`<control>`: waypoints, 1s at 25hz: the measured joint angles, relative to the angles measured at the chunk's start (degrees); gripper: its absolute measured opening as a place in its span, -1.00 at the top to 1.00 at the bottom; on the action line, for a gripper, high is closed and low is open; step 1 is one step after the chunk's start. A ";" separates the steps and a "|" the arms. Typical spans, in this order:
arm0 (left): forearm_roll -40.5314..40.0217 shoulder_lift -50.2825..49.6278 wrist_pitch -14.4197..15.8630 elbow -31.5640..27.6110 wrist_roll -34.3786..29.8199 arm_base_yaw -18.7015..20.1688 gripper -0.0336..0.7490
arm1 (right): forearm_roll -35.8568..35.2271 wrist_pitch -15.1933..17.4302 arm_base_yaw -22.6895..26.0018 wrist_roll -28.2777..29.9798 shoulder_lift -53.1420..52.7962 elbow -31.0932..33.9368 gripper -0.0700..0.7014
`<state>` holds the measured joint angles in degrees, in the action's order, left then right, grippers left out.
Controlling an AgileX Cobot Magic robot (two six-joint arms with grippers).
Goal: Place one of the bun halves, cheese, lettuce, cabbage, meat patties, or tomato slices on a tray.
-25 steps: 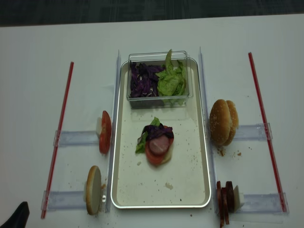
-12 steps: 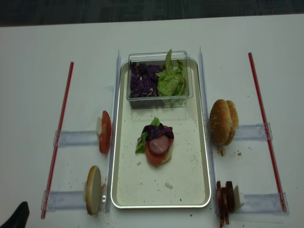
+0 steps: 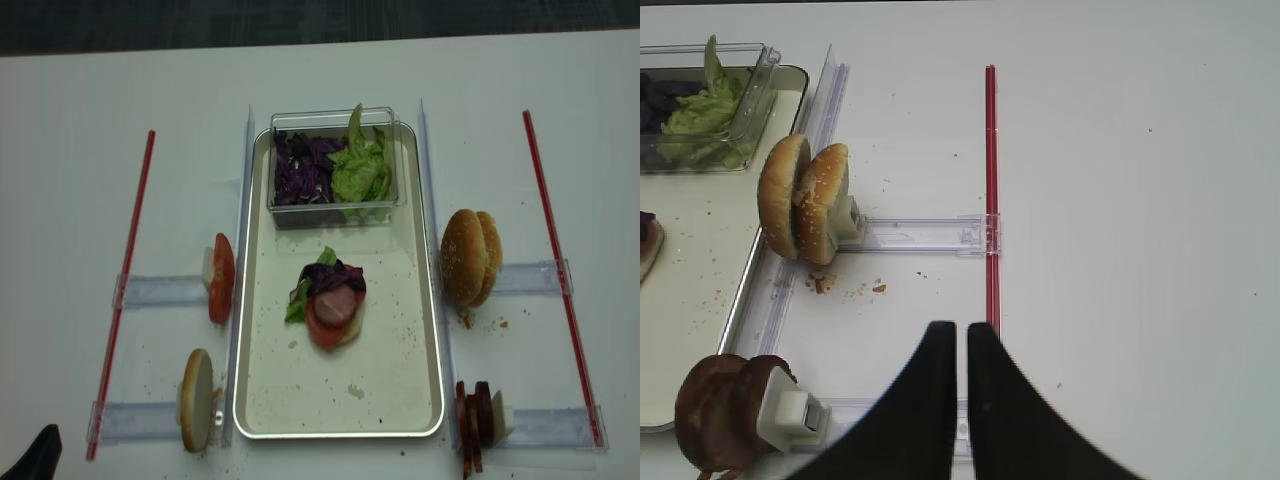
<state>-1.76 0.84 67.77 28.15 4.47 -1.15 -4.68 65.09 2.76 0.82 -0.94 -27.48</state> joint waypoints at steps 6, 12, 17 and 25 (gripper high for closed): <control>0.00 0.00 0.00 0.00 0.00 0.00 -0.72 | 0.00 0.00 0.00 0.00 0.00 0.00 0.64; -0.23 0.00 0.00 0.00 0.00 0.00 -0.72 | 0.00 0.00 0.00 0.00 0.00 0.00 0.64; -0.45 0.00 0.00 0.00 0.00 0.00 -0.70 | 0.00 0.00 0.00 0.00 0.00 0.00 0.64; -0.45 0.00 0.00 0.00 0.00 0.00 -0.70 | 0.00 0.00 0.00 0.00 0.00 0.00 0.64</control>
<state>-2.20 0.84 67.77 28.15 4.47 -1.15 -4.68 65.09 2.76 0.82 -0.94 -27.48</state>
